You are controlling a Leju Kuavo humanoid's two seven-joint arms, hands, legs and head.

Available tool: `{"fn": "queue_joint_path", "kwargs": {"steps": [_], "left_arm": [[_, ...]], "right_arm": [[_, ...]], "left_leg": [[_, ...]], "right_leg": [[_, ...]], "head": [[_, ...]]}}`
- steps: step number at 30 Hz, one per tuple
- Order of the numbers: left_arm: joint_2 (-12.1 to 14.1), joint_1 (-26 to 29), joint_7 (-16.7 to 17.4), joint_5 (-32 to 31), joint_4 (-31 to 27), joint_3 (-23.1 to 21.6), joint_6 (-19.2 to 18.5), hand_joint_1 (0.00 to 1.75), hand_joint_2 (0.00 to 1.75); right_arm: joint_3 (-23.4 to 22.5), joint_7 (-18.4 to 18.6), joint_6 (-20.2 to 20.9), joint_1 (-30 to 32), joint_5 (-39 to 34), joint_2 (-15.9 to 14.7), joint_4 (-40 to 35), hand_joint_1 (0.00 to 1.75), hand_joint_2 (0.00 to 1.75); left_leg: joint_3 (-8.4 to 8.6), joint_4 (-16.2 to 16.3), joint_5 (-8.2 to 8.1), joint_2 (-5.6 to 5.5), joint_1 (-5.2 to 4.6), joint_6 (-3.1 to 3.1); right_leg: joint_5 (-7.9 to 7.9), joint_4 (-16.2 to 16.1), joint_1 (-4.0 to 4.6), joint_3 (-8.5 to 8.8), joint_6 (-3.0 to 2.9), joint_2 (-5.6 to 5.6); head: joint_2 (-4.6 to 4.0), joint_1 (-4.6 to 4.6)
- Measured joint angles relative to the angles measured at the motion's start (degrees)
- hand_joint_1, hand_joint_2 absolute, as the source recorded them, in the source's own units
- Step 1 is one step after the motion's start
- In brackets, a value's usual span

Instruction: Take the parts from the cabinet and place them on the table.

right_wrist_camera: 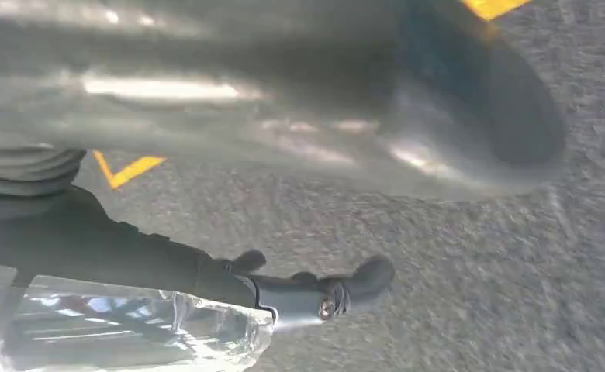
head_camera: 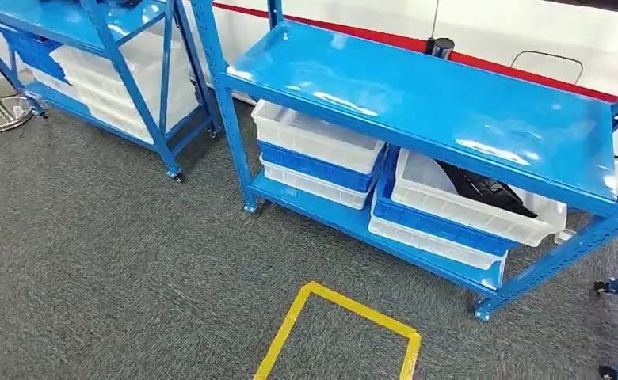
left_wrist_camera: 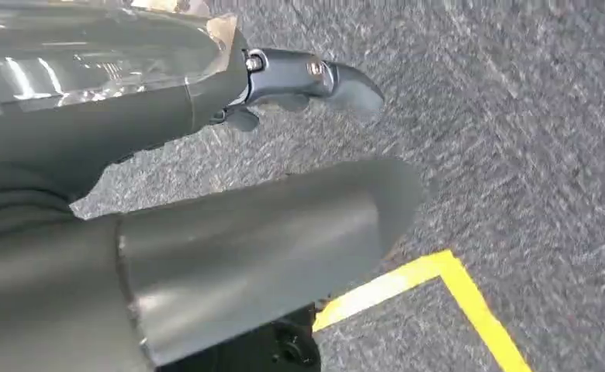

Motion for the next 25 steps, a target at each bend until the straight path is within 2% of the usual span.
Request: {"fn": "queue_joint_path", "kwargs": {"steps": [1,2,3,4,5,6,7,8,9,10,11,12,13,14,16,17,18,19,20,22,23,24,25], "left_arm": [[0.0,-0.1,0.0,0.0,0.0,0.0,0.0,0.00,0.00],[-0.2,-0.2,0.0,0.0,0.0,0.0,0.0,0.00,0.00],[-0.1,-0.1,0.0,0.0,0.0,0.0,0.0,0.00,0.00],[-0.1,-0.1,0.0,0.0,0.0,0.0,0.0,0.00,0.00],[-0.1,0.1,0.0,0.0,0.0,0.0,-0.1,0.00,0.00],[-0.1,0.1,0.0,0.0,0.0,0.0,0.0,0.00,0.00],[-0.2,0.1,0.0,0.0,0.0,0.0,0.0,0.00,0.00],[-0.2,0.1,0.0,0.0,0.0,0.0,0.0,0.00,0.00],[-0.2,0.1,0.0,0.0,0.0,0.0,0.0,0.00,0.00],[-0.3,0.1,0.0,0.0,0.0,0.0,0.0,0.00,0.00],[-0.3,0.1,0.0,0.0,0.0,0.0,0.0,0.00,0.00],[-0.3,0.0,0.0,0.0,0.0,0.0,0.0,0.00,0.00],[-0.3,0.1,0.0,0.0,0.0,0.0,0.0,0.00,0.00],[-0.3,0.0,0.0,0.0,0.0,0.0,0.0,0.00,0.00],[-0.3,-0.2,0.0,0.0,0.0,0.0,0.0,0.00,0.00],[-0.3,-0.3,0.0,0.0,0.0,0.0,0.0,0.00,0.00],[-0.3,-0.4,0.0,0.0,0.0,0.0,0.0,0.00,0.00],[-0.3,-0.4,0.0,0.0,0.0,0.0,0.0,0.00,0.00],[-0.3,-0.2,0.0,0.0,0.0,0.0,0.0,0.00,0.00],[-0.3,0.1,0.0,0.0,0.0,0.0,0.0,0.00,0.00],[-0.3,0.2,0.0,0.0,0.0,0.0,0.0,0.00,0.00],[-0.3,0.2,0.0,0.0,0.0,0.0,0.0,0.00,0.00],[-0.3,0.2,0.0,0.0,0.0,0.0,0.0,0.00,0.00]], "right_arm": [[0.0,0.1,0.0,0.1,0.0,0.1,0.0,0.00,0.00],[0.0,0.1,-0.1,0.2,0.1,-0.3,0.0,0.00,0.00],[0.0,0.1,-0.2,0.1,0.1,0.0,0.0,0.00,0.00],[0.0,0.1,-0.2,0.0,0.1,-0.1,0.0,0.00,0.00],[0.0,0.1,-0.2,-0.2,0.1,-0.1,0.1,0.00,0.00],[0.0,0.1,-0.2,-0.2,0.1,-0.1,0.1,0.00,0.00],[0.0,0.1,-0.2,-0.2,0.1,-0.1,0.1,0.00,0.00],[0.0,0.1,-0.2,0.0,0.1,-0.1,0.1,0.00,0.00],[-0.1,0.2,-0.2,0.1,0.2,-0.2,0.1,0.00,0.00],[-0.1,0.3,-0.2,0.1,0.2,-0.2,0.1,0.00,0.00],[-0.1,0.3,-0.2,0.0,0.2,-0.3,0.1,0.00,0.00],[-0.1,0.3,-0.2,-0.1,0.2,-0.3,0.1,0.00,0.00],[-0.1,0.3,-0.2,-0.4,0.2,-0.2,0.1,0.00,0.00],[-0.1,0.3,-0.2,-0.5,0.3,-0.2,0.1,0.00,0.00],[-0.2,0.3,-0.3,-0.3,0.3,-0.3,0.1,0.00,0.00],[-0.3,0.3,-0.3,-0.3,0.2,-0.3,0.1,0.00,0.00],[-0.3,0.3,-0.3,-0.3,0.2,-0.3,0.1,0.00,0.00],[-0.3,0.3,-0.4,-0.4,0.2,-0.3,0.1,0.00,0.00],[-0.4,0.3,-0.4,-0.5,0.2,-0.3,0.1,0.00,0.00],[-0.4,0.3,-0.4,-0.4,0.2,-0.1,0.1,0.00,0.00],[-0.4,0.3,-0.4,-0.3,0.2,-0.2,0.1,0.00,0.00],[-0.5,0.3,-0.4,-0.3,0.2,-0.2,0.1,0.00,0.00],[-0.5,0.3,-0.4,-0.2,0.2,-0.2,0.1,0.00,0.00]], "left_leg": [[0.26,-0.6,0.24,0.64,0.26,0.35],[0.67,-1.5,0.83,1.42,0.75,0.55],[1.03,-2.1,0.89,1.96,0.72,0.94],[1.09,-2.1,0.94,2.82,0.73,1.00],[1.05,-2.0,0.88,3.60,0.71,1.00],[1.04,-2.0,0.79,4.44,0.70,0.95],[1.00,-2.0,0.71,5.16,0.71,0.85],[1.08,-2.0,0.62,5.89,0.76,0.76],[1.23,-2.0,0.48,6.51,0.83,0.55],[1.43,-2.0,0.34,7.02,0.93,0.33],[1.70,-1.9,0.12,7.62,1.01,0.01],[1.99,-1.8,-0.13,8.20,0.79,-0.42],[2.17,-1.5,-0.70,8.73,0.35,-0.96],[2.47,-1.6,-0.84,9.21,0.57,-1.31],[3.23,-1.9,-0.94,10.49,0.78,-2.03],[3.19,-1.6,-1.32,10.23,1.08,-2.52],[2.87,-0.2,-2.59,7.08,1.22,-2.92],[1.23,3.4,-5.13,4.73,1.30,-2.96],[-0.73,7.6,-7.36,3.82,1.29,-3.00],[-5.19,16.0,-10.55,3.03,1.23,-2.95],[-5.89,16.5,-9.70,2.87,1.21,-2.76],[-5.32,14.4,-7.58,2.75,1.20,-2.47],[-3.66,10.4,-4.72,2.45,1.17,-2.13]], "right_leg": [[-0.09,-0.2,0.16,-0.02,0.41,0.45],[-0.31,0.7,0.08,0.12,0.38,-0.42],[-1.81,2.9,0.26,-1.07,0.46,-3.59],[-3.86,6.8,0.04,-3.22,0.36,-5.10],[-5.85,11.5,-0.18,-5.69,0.36,-5.86],[-7.34,15.7,-0.42,-7.91,0.55,-6.17],[-7.92,18.5,-0.67,-9.39,1.10,-6.30],[-7.19,18.0,-0.98,-9.27,1.82,-6.43],[-5.47,14.6,-1.23,-7.56,2.69,-6.71],[-3.50,9.7,-1.35,-5.04,3.43,-7.30],[-1.63,4.1,-1.43,-2.06,4.00,-8.68],[-0.53,-0.3,-1.40,0.21,3.81,-11.72],[0.00,-0.4,-1.36,0.23,3.23,-12.13],[0.08,-0.2,-1.17,0.18,2.19,-10.94],[0.01,-0.2,-0.78,-0.02,1.17,-9.78],[0.45,-0.5,-1.39,0.69,0.52,-8.95],[0.48,-0.5,-1.44,0.48,0.46,-8.38],[0.70,-0.5,-1.39,0.43,0.06,-7.80],[0.68,-0.5,-1.33,0.32,-0.02,-7.12],[0.74,-0.5,-0.93,0.24,-0.27,-5.45],[0.74,-0.4,-0.83,0.30,-0.27,-4.56],[0.73,-0.4,-0.71,0.41,-0.27,-3.77],[0.73,-0.4,-0.68,0.57,-0.26,-2.97]], "head": [[0.00,0.00],[0.00,-0.11],[0.00,0.55],[0.00,0.94],[0.00,1.03],[0.00,1.05],[0.00,1.07],[0.00,1.16],[0.00,1.14],[0.00,1.16],[0.00,1.16],[0.00,1.29],[0.00,1.37],[0.00,0.86],[0.00,0.83],[0.00,0.83],[0.00,0.35],[0.00,0.00],[0.00,-0.17],[0.00,-0.31],[0.00,-0.35],[0.00,-0.37],[0.00,-0.37]]}}
